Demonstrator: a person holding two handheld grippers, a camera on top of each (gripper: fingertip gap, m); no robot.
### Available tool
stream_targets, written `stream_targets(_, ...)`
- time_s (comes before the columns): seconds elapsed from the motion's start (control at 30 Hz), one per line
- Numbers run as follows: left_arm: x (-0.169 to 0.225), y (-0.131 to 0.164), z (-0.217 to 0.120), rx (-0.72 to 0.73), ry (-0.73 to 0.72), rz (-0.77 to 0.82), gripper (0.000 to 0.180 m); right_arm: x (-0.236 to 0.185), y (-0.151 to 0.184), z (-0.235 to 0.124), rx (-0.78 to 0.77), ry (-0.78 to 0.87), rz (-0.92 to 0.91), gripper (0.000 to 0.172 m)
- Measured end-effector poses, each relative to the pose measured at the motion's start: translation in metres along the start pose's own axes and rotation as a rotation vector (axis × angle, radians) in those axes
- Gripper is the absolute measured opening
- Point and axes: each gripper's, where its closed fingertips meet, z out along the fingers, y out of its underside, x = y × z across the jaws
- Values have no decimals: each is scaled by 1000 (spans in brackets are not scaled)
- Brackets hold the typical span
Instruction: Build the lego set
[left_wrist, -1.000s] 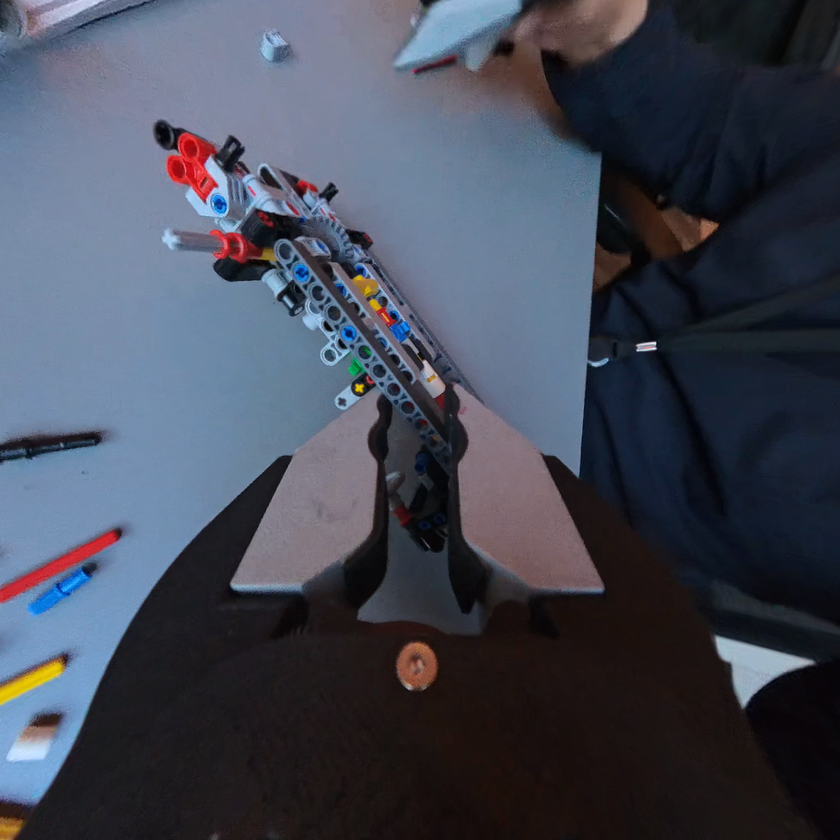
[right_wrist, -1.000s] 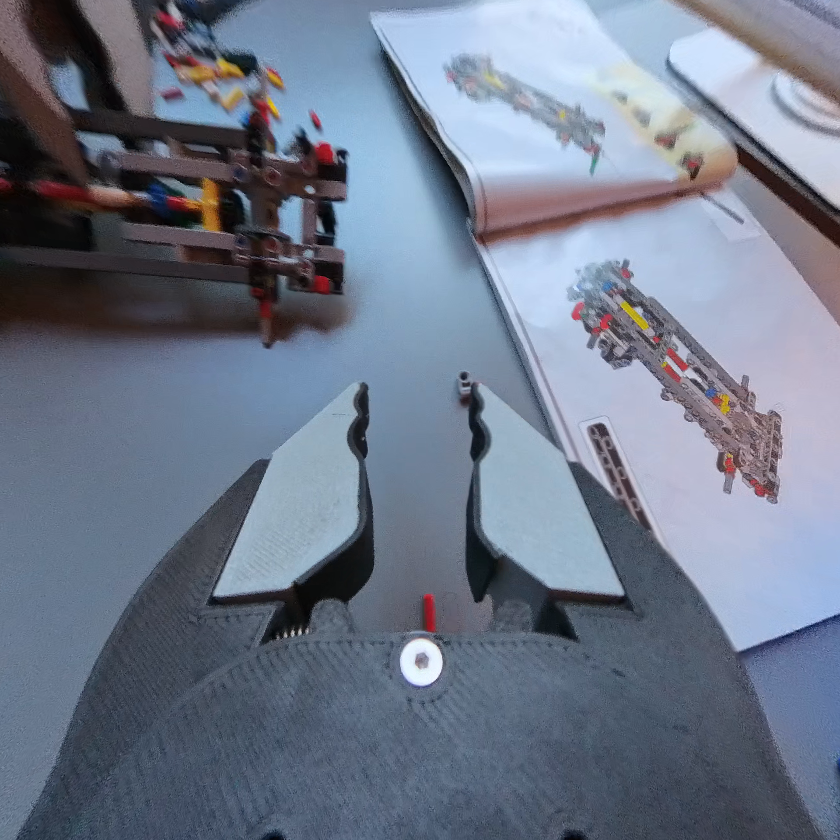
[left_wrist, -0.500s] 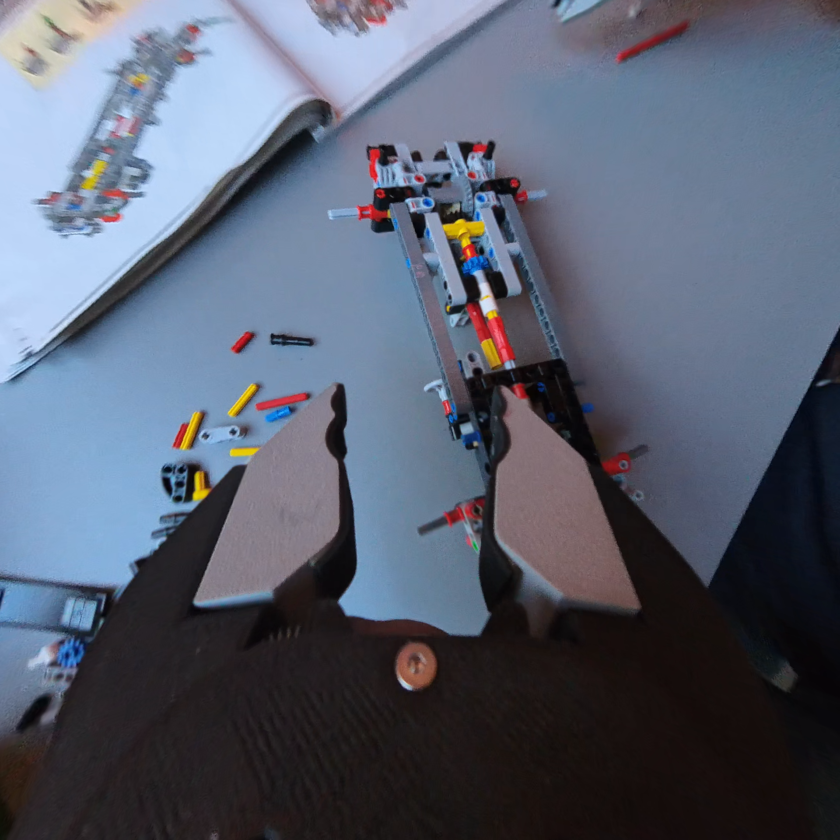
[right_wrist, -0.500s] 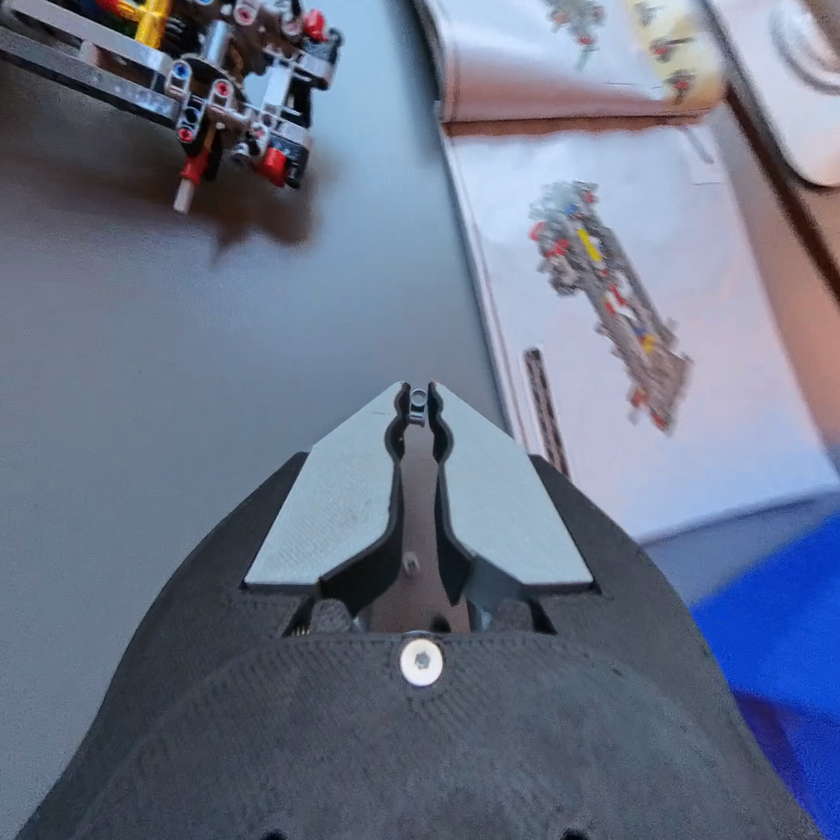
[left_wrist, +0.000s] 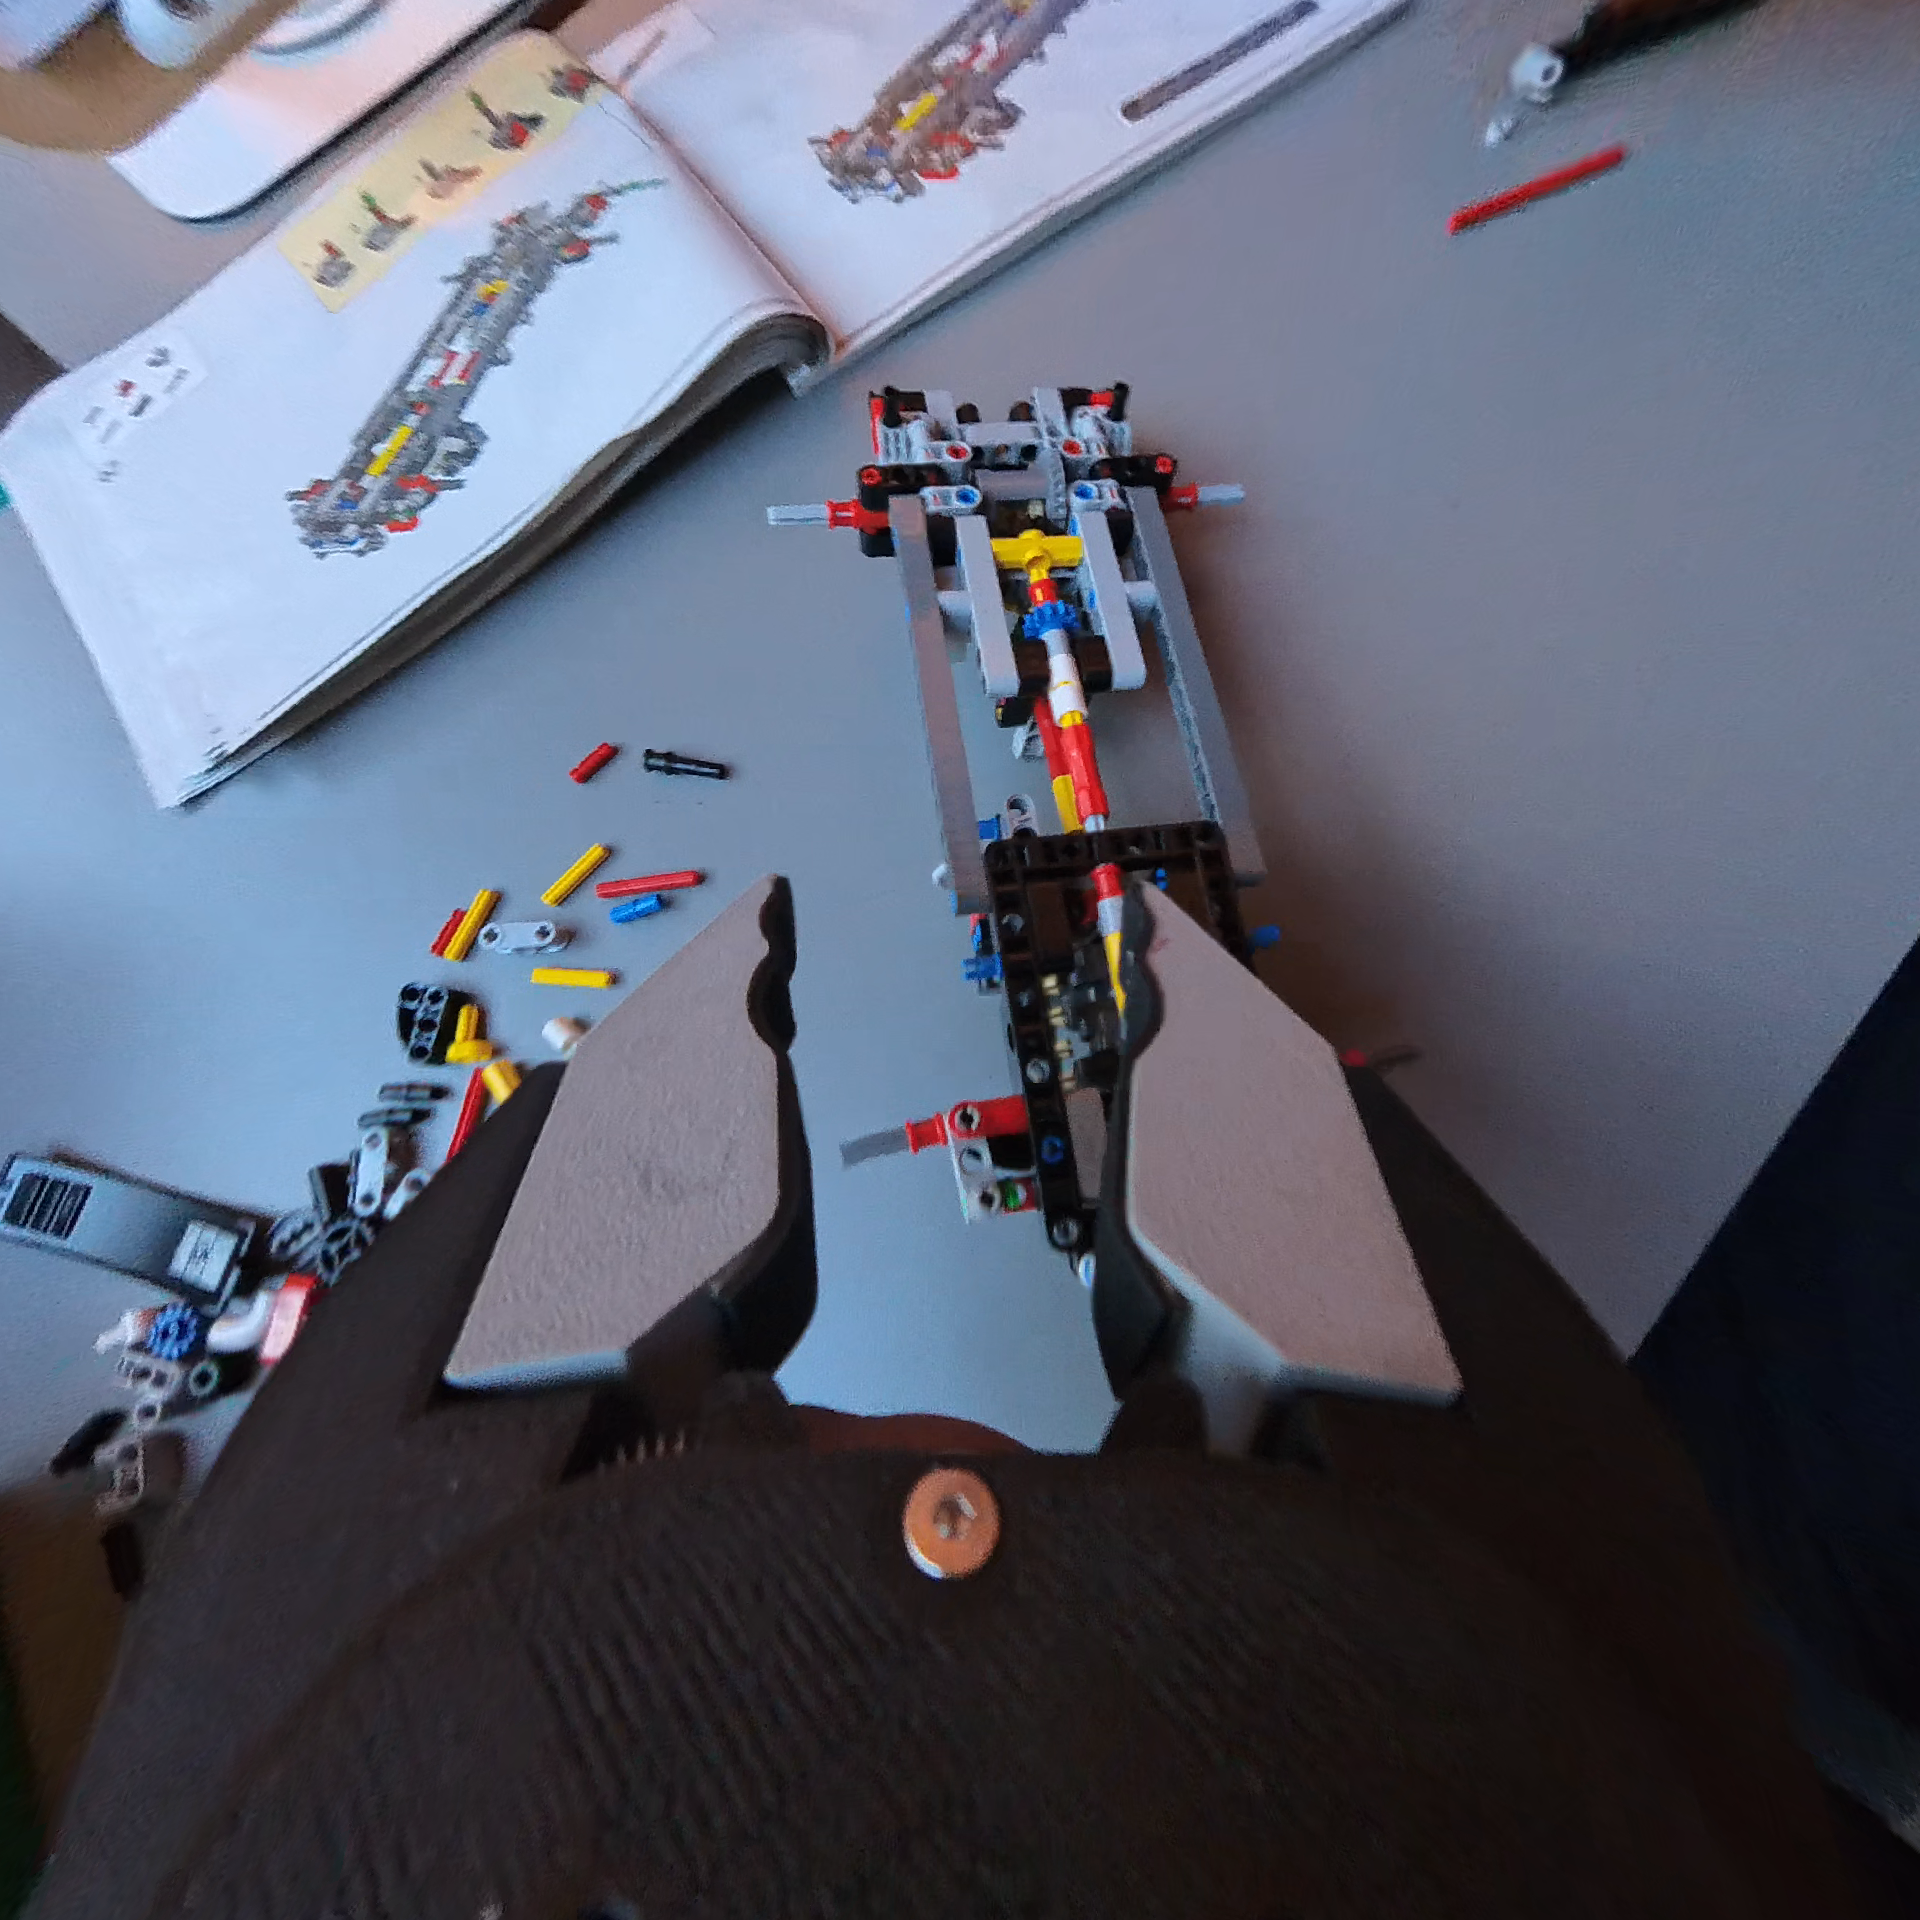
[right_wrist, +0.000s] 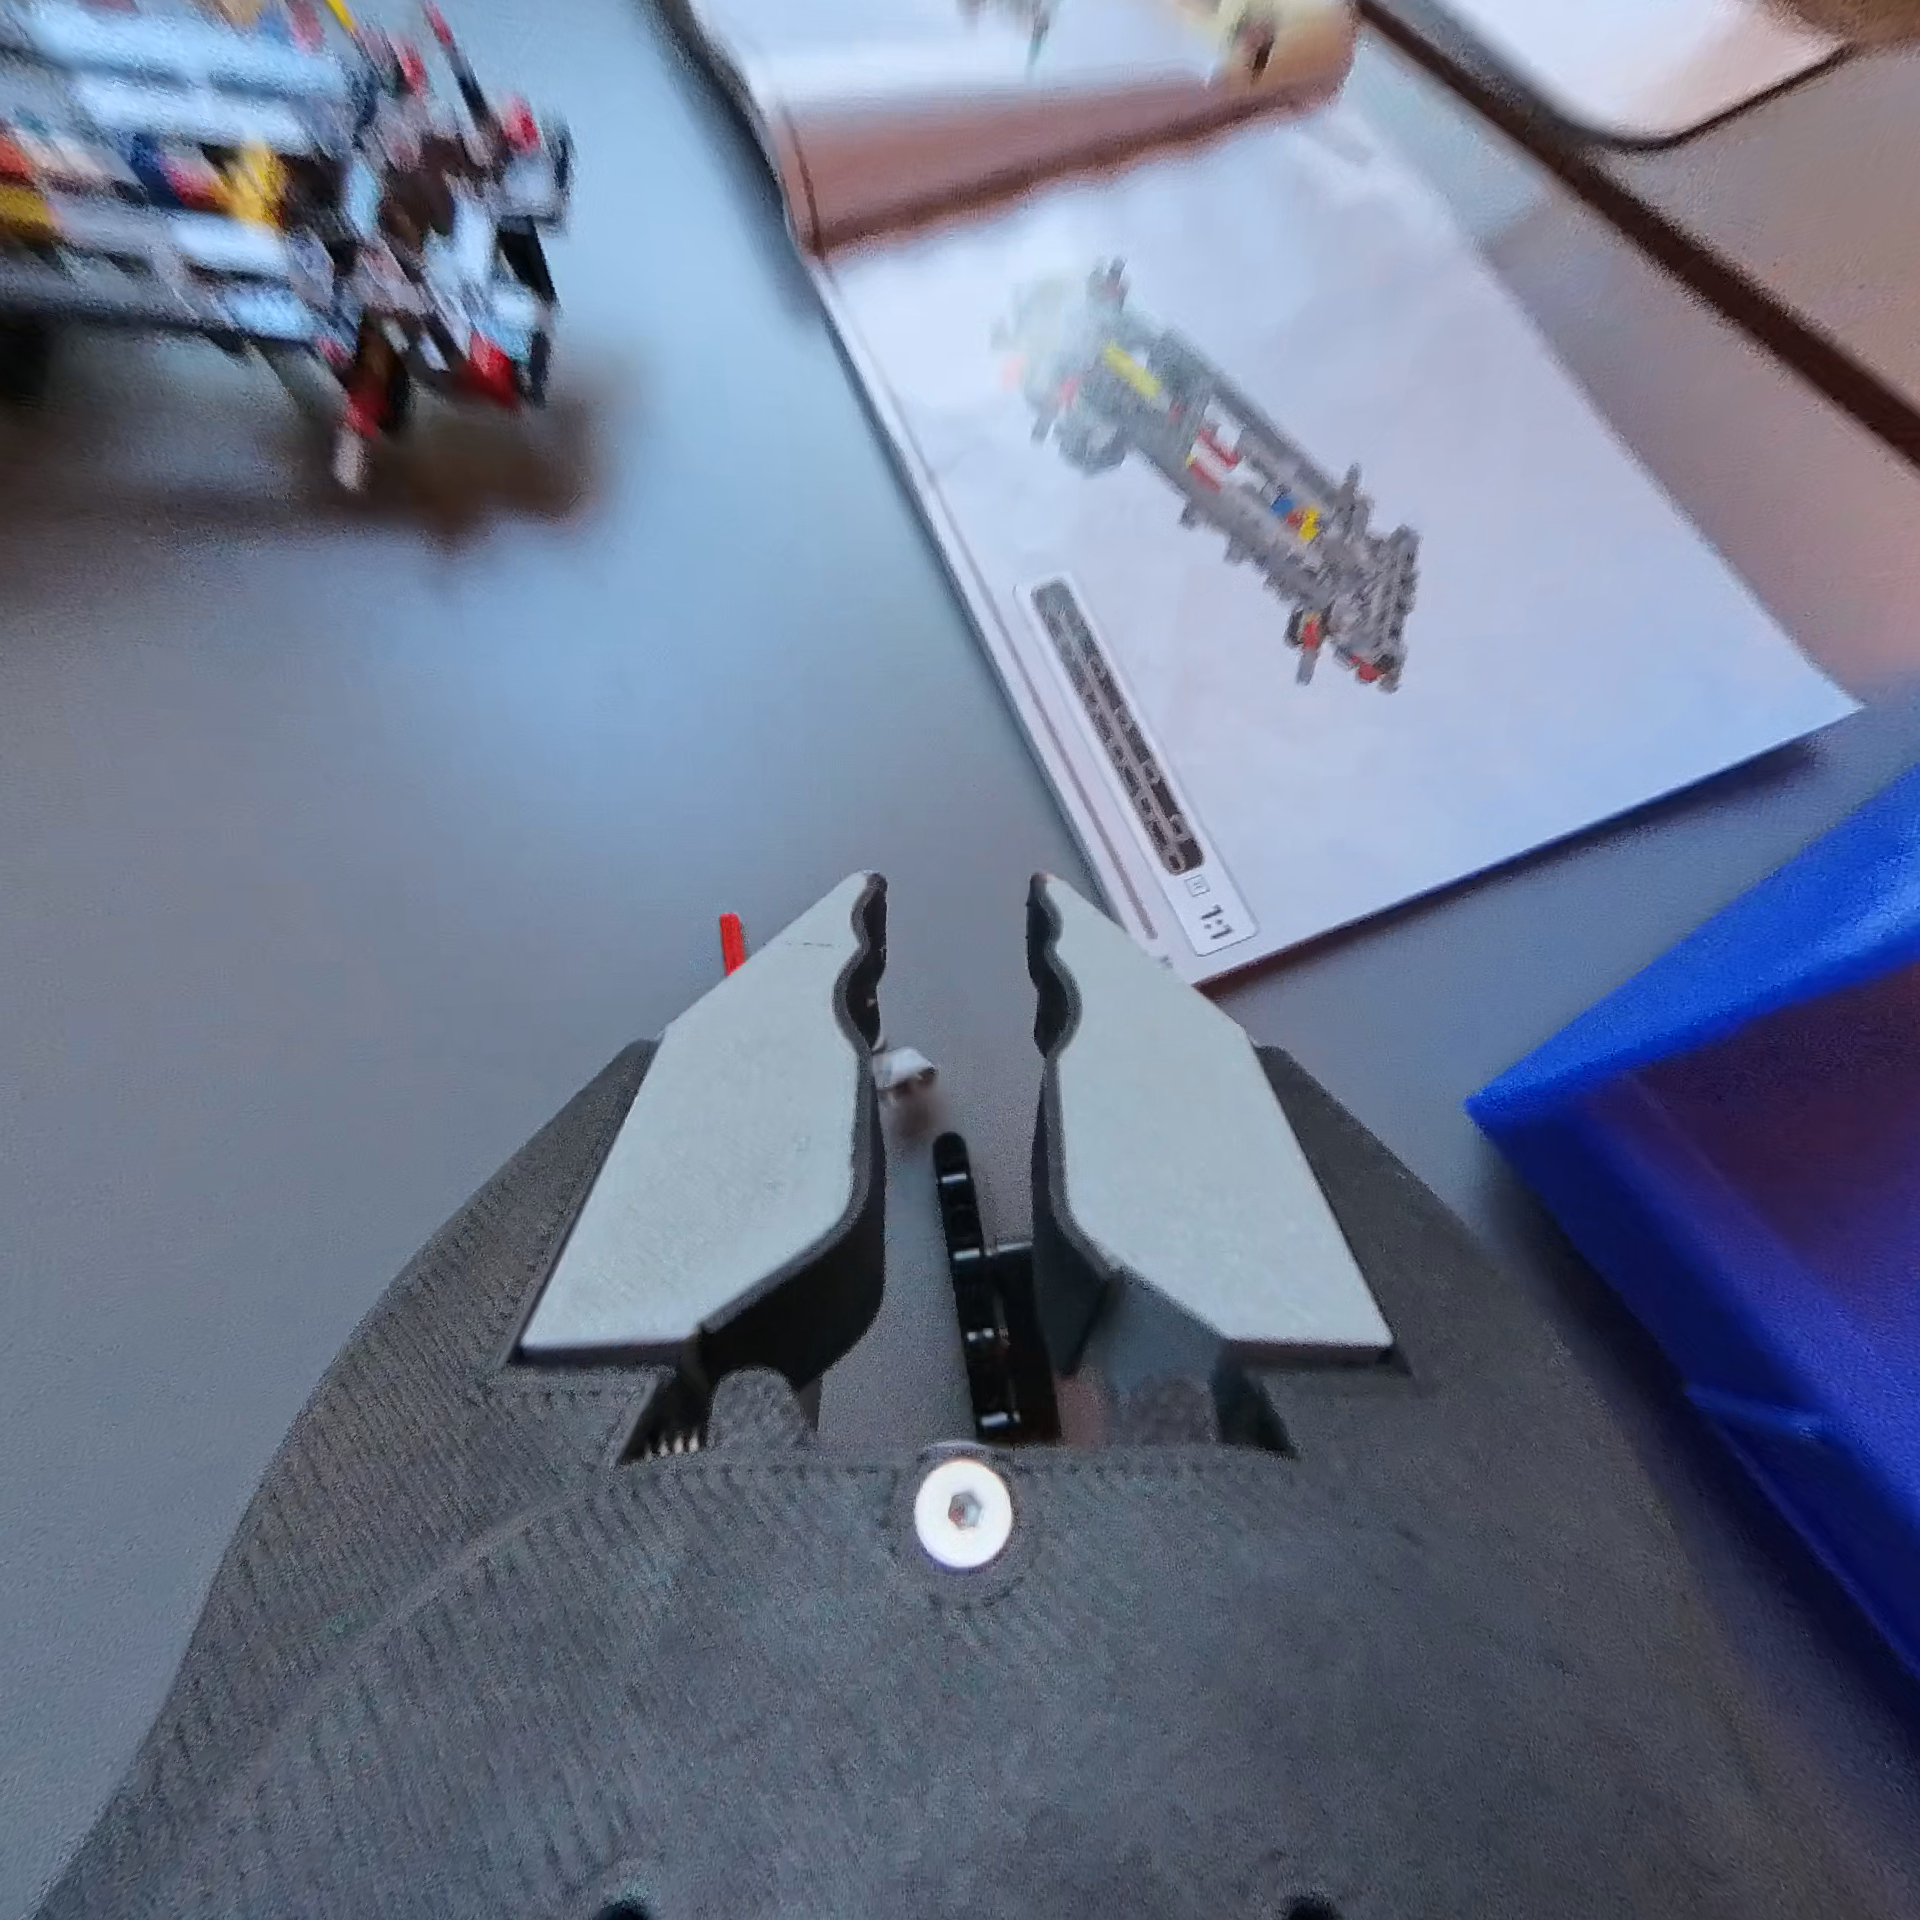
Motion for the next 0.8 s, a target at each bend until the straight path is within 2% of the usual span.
stream_targets(0.13,-25,19,-17,73,-117,-84,59,21,-14,-39,211,24,44,27)
stream_targets(0.3,-50,52,-15,167,-232,-151,56,26,-24,-66,478,-20,90,23)
stream_targets(0.5,-44,39,-4,315,-194,-89,52,29,-26,-68,534,80,-17,22)
stream_targets(0.57,-40,40,2,300,-171,-64,45,31,-27,-68,541,118,-46,21)
stream_targets(0.63,-36,37,1,324,-130,-55,48,35,-28,-70,560,170,-72,19)
stream_targets(0.8,-45,25,-17,490,-33,-185,49,52,-32,-76,619,293,-82,13)
